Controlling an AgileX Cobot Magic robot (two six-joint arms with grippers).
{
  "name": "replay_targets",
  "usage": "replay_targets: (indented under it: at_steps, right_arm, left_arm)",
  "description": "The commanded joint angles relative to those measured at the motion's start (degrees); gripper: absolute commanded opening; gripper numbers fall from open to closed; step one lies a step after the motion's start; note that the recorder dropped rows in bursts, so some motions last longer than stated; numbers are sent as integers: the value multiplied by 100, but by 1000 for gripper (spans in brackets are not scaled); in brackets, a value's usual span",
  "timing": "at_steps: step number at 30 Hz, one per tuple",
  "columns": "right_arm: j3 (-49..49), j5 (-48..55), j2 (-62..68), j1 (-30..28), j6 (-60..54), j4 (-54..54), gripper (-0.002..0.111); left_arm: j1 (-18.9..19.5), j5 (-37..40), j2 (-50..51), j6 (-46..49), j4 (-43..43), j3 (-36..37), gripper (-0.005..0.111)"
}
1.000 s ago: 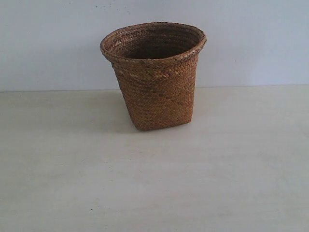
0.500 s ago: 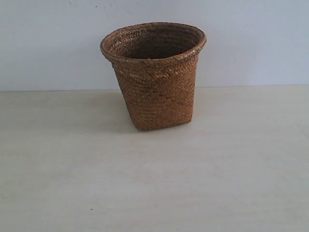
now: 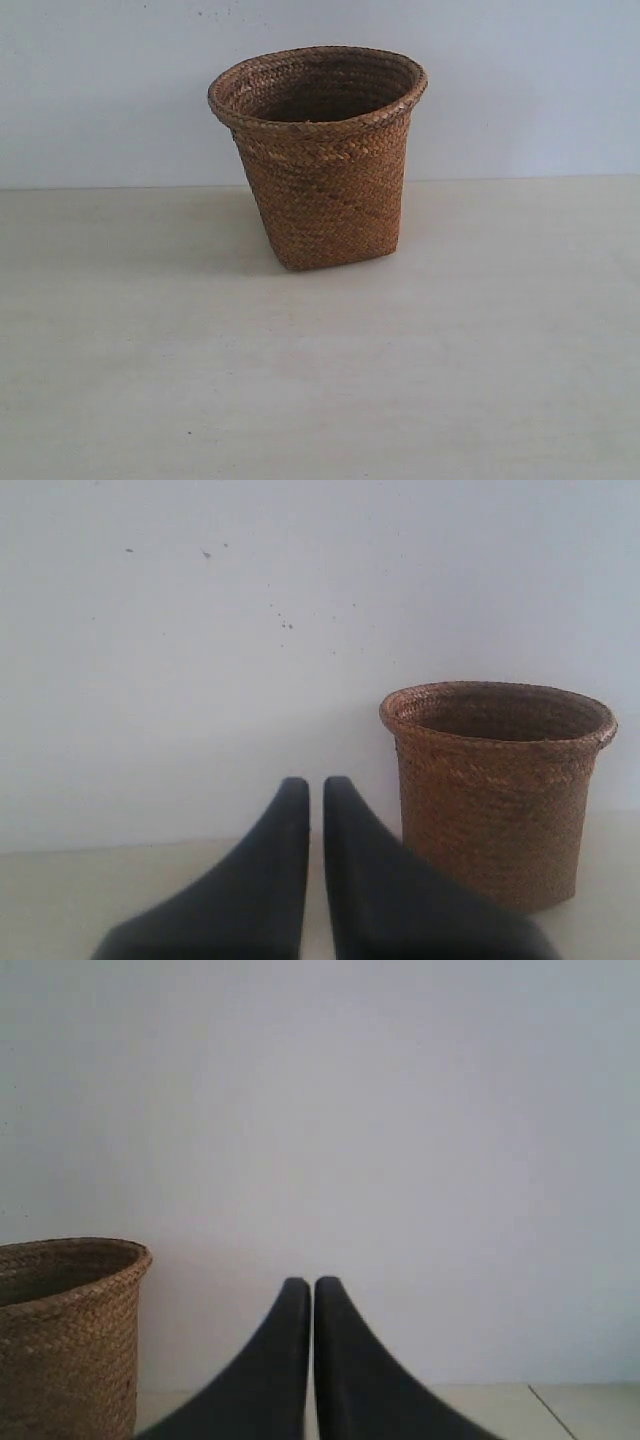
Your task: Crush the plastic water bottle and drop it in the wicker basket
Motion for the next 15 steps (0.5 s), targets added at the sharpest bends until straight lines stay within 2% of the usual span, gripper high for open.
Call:
replay_targets:
  at_steps: [1,9,15]
  right_arm:
    - [536,-427,-45,-10,-15,33,0]
    - [1401,-745,-45,-10,-38,6,0]
    - [1578,-618,-45,-10,-38,6,0]
  left_arm:
    - [13,-246,-216,-104,-92,353,5]
    - [13,-1184,-216,-104,-224,1269,5]
    - [13,-1433,-216,-104,-224,1812,5]
